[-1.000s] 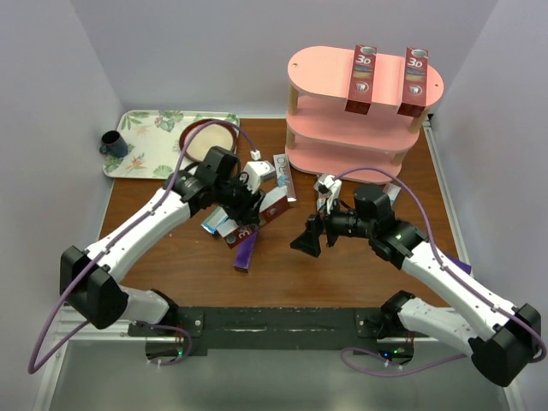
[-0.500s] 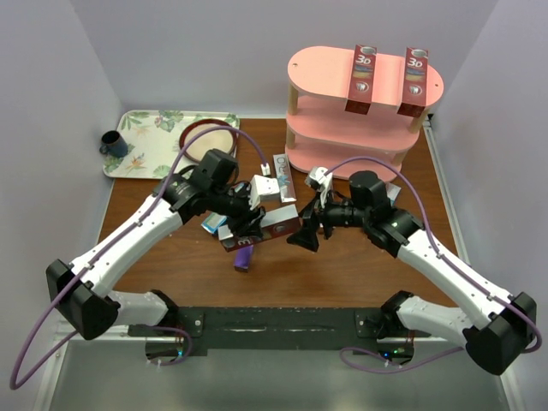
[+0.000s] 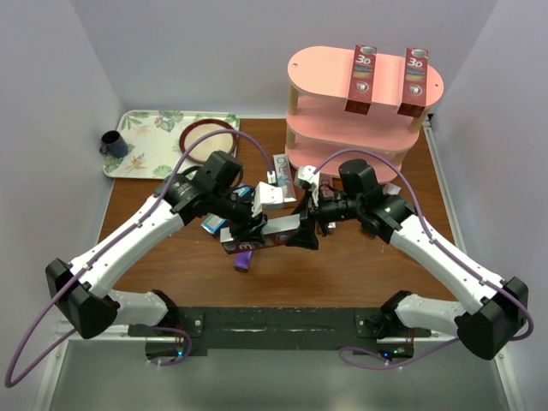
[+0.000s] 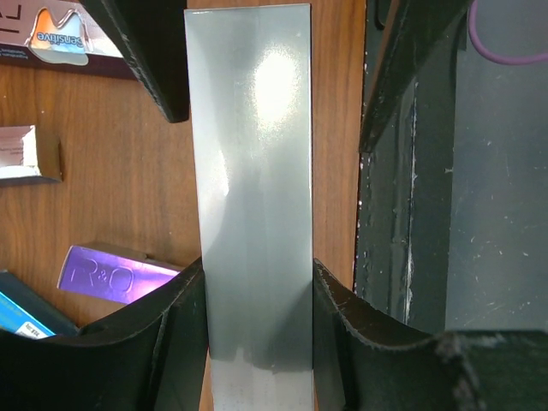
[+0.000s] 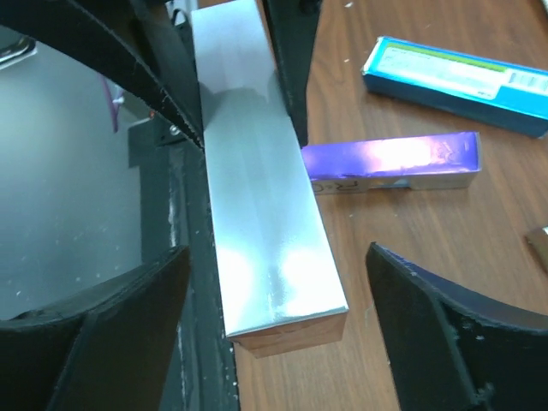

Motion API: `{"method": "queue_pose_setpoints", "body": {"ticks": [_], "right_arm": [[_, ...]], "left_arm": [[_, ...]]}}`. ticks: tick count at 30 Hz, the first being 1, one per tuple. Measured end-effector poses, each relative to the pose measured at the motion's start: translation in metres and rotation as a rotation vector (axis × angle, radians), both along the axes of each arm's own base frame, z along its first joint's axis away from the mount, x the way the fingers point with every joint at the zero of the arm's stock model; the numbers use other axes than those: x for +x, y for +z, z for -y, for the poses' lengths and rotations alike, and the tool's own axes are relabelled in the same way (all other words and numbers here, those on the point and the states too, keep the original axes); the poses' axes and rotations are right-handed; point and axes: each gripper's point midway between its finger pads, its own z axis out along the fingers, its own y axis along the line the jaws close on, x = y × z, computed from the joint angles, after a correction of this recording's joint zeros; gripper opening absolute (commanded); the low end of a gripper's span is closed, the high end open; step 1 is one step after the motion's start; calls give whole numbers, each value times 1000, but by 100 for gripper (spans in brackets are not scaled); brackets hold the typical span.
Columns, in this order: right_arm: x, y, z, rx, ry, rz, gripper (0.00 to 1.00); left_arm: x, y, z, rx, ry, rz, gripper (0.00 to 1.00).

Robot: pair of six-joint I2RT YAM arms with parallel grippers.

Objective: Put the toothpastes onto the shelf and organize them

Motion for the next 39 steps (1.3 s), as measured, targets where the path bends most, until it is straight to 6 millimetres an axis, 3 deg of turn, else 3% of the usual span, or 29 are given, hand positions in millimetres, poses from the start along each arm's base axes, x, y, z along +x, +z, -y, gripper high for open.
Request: {"method": "queue_pose_setpoints", "body": {"ticks": [6, 7, 9, 12, 16, 19, 22, 27, 30, 34, 39], "right_arm": [[-7, -7, -1, -23, 46, -12, 36], [-7, -7, -1, -21, 52, -9, 24], [-8, -6, -1, -19, 58, -3, 13], [-8, -5, -1, -15, 49, -7, 8], [-5, -2, 1, 12, -35, -41, 6], [0, 3, 2, 48, -120, -54, 6], [12, 15, 4, 118, -243, -54, 6], [25, 30, 10, 228, -403, -71, 9], [30, 35, 14, 294, -485, -102, 9], [39, 35, 18, 382, -603, -154, 9], [43, 30, 18, 456, -696, -224, 9]], "left_arm": [[-3, -2, 0, 10, -13, -12, 35], [-4, -2, -1, 12, -12, -14, 41], [-5, -3, -1, 17, -12, -20, 48], [-3, -3, -1, 20, 0, -15, 69], [19, 6, -3, 15, 93, 80, 93], [36, 20, -12, -9, 236, 172, 100], [57, 45, -28, -78, 471, 259, 100], [85, 104, -71, -341, 971, 298, 100], [85, 125, -90, -543, 1175, 221, 100], [85, 124, -91, -738, 1311, 36, 100], [91, 76, -61, -775, 1375, -198, 100]]}}
